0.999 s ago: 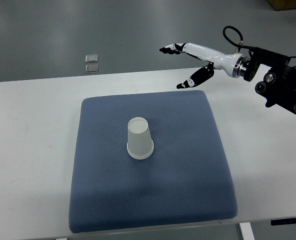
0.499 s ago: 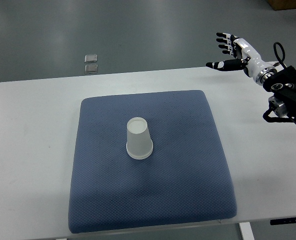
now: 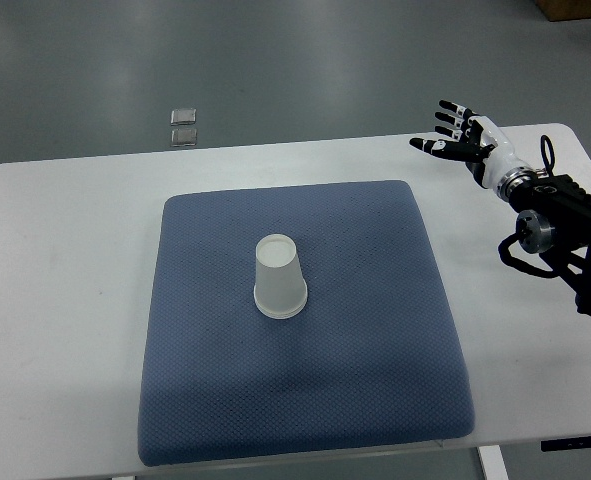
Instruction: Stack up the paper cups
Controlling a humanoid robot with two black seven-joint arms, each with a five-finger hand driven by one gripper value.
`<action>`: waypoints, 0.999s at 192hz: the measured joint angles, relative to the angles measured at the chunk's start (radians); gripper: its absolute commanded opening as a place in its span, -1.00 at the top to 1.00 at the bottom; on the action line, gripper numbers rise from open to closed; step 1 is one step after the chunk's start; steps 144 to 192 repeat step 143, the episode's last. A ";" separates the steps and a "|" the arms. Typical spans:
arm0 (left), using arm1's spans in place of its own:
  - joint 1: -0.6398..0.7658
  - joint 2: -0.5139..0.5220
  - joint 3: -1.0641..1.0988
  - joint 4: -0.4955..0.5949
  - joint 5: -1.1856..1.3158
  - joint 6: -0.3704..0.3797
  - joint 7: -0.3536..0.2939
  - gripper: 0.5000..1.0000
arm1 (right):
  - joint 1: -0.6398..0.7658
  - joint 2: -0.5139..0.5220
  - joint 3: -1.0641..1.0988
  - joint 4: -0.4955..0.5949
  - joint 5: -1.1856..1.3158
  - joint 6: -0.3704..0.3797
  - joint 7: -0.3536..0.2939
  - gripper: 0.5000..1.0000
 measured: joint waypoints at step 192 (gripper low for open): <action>0.000 0.000 0.000 0.000 0.000 0.000 0.000 -1.00 | -0.067 0.074 0.105 -0.033 0.004 0.109 0.010 -0.66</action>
